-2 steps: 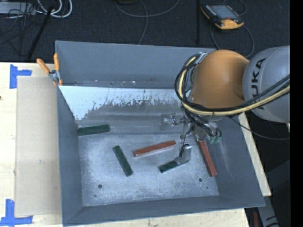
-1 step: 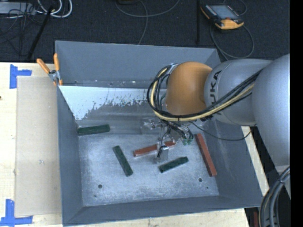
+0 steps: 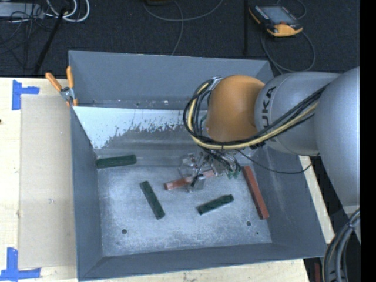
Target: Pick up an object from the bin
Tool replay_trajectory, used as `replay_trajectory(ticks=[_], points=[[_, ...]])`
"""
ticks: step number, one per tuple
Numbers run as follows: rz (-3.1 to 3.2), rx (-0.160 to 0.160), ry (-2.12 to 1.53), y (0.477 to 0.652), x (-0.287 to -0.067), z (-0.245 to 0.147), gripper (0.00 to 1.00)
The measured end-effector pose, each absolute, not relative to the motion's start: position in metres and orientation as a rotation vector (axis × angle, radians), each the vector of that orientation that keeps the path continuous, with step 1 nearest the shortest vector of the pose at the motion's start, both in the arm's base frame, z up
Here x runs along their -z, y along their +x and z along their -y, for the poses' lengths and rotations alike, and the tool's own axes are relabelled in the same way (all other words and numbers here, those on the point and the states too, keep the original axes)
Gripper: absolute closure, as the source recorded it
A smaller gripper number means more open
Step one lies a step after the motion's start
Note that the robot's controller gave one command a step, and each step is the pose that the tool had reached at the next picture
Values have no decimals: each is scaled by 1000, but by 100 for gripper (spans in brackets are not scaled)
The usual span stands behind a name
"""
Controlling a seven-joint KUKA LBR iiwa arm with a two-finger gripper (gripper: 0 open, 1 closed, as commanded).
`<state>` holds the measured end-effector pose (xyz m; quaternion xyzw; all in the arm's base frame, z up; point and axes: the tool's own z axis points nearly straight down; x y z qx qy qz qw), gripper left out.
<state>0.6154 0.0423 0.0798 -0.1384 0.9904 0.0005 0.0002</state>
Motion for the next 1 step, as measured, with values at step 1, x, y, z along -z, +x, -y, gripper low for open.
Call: replay_trajectory(ticks=[1], points=[[-3109, -2, -378, 606, -217, -74, 100]])
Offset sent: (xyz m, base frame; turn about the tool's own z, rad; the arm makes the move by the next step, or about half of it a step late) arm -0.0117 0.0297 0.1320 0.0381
